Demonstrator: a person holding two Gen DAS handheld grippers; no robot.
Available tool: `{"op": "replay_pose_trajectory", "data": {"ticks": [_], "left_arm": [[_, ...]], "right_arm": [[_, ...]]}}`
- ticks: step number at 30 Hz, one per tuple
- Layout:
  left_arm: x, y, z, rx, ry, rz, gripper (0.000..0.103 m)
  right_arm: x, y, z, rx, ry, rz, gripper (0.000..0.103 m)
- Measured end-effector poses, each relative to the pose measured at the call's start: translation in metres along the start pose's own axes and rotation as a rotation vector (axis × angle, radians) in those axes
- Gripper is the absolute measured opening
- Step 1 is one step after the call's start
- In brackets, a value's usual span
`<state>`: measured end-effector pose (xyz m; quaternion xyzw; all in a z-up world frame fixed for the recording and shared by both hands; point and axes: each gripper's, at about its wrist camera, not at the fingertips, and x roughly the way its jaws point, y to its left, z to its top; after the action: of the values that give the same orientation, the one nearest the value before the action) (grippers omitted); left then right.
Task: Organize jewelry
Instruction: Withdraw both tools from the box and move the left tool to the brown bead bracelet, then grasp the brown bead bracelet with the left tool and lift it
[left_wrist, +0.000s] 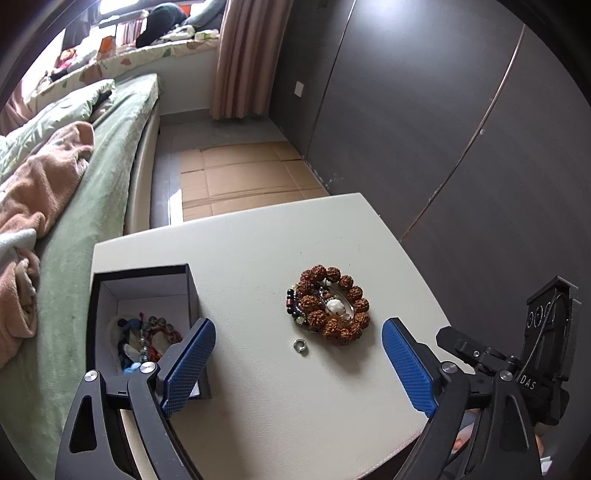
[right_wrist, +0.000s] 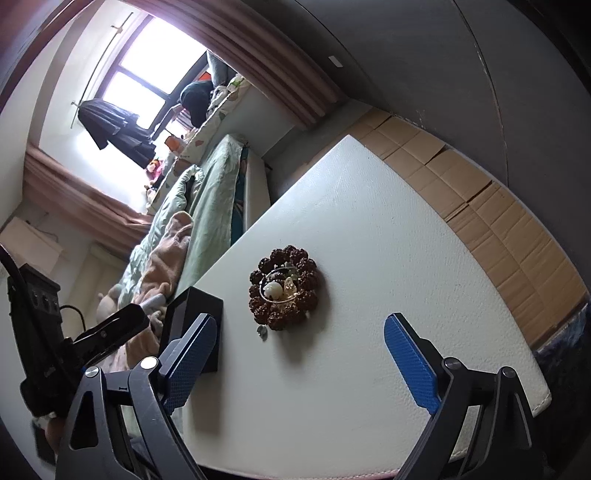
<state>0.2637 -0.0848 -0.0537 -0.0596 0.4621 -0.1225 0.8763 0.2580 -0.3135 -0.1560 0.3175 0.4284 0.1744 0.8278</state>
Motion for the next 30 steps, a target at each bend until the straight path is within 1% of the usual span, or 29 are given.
{"op": "replay_pose_trajectory", "data": {"ticks": [4, 6, 7, 9, 10, 11, 12, 13, 16, 18, 20, 24, 30], "left_arm": [[0.009, 0.002, 0.001, -0.039, 0.017, -0.010, 0.092], [0.015, 0.001, 0.002, -0.046, 0.025, -0.013, 0.091], [0.018, 0.001, 0.002, -0.048, 0.030, -0.017, 0.089], [0.027, 0.000, 0.003, -0.053, 0.047, -0.021, 0.071], [0.032, 0.000, 0.003, -0.055, 0.062, -0.022, 0.067], [0.038, 0.000, 0.004, -0.062, 0.078, -0.023, 0.059], [0.043, 0.000, 0.004, -0.070, 0.091, -0.029, 0.054], [0.047, 0.001, 0.004, -0.077, 0.101, -0.038, 0.053], [0.059, 0.000, 0.004, -0.095, 0.126, -0.055, 0.041], [0.068, 0.000, 0.003, -0.116, 0.147, -0.063, 0.030], [0.075, 0.002, 0.002, -0.142, 0.165, -0.071, 0.026], [0.089, 0.002, 0.000, -0.168, 0.187, -0.063, 0.021], [0.102, 0.004, 0.000, -0.209, 0.198, -0.076, 0.021]], "right_arm": [[0.000, -0.008, 0.002, 0.017, -0.008, -0.017, 0.093], [0.001, -0.012, 0.003, 0.031, -0.005, -0.001, 0.093], [0.002, -0.014, 0.003, 0.041, -0.002, 0.010, 0.093], [0.005, -0.017, 0.004, 0.056, 0.002, 0.015, 0.093], [0.006, -0.019, 0.005, 0.061, 0.001, 0.012, 0.093], [0.007, -0.020, 0.005, 0.065, -0.002, 0.009, 0.093], [0.007, -0.021, 0.005, 0.068, -0.005, 0.007, 0.093], [0.007, -0.023, 0.005, 0.071, -0.009, 0.006, 0.093], [0.009, -0.027, 0.007, 0.077, -0.016, 0.004, 0.093], [0.011, -0.029, 0.008, 0.080, -0.017, -0.002, 0.093], [0.012, -0.031, 0.008, 0.084, -0.013, -0.004, 0.092], [0.014, -0.032, 0.010, 0.081, -0.013, 0.006, 0.092], [0.016, -0.031, 0.011, 0.075, -0.012, 0.005, 0.092]]}}
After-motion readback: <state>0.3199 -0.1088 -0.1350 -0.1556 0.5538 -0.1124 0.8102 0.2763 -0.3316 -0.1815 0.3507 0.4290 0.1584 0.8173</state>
